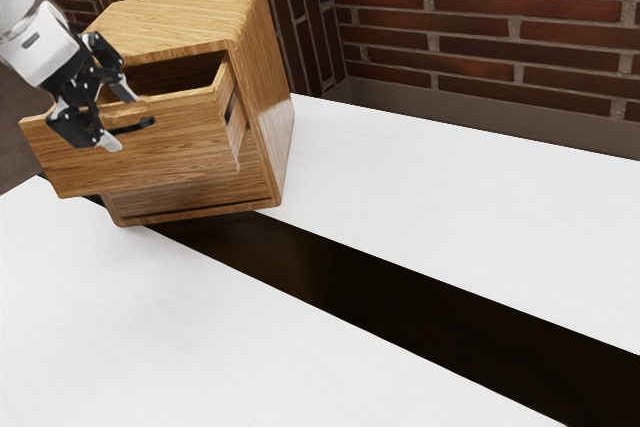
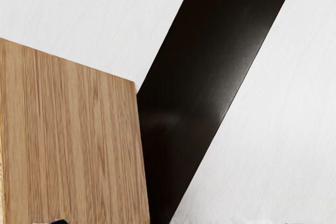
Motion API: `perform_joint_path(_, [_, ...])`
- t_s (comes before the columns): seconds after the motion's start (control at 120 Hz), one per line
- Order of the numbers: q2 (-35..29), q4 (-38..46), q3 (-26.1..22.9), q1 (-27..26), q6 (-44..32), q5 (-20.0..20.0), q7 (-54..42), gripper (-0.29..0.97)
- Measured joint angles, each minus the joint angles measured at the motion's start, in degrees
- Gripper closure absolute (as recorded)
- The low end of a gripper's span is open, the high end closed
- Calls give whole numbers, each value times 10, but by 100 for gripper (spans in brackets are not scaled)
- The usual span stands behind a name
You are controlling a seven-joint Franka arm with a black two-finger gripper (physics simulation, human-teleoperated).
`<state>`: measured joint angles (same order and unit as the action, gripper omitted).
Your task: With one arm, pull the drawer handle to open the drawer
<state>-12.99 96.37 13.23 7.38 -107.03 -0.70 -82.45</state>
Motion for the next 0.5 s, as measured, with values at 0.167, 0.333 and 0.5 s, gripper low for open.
perform_joint_path(0.167, [1,-81,-53,-6,137,40,128,5])
perform_joint_path(0.333, [3,-111,-115,-9,221,39,245,2])
perform_joint_path(0.5, [4,-121,-144,-9,256,7,342,1])
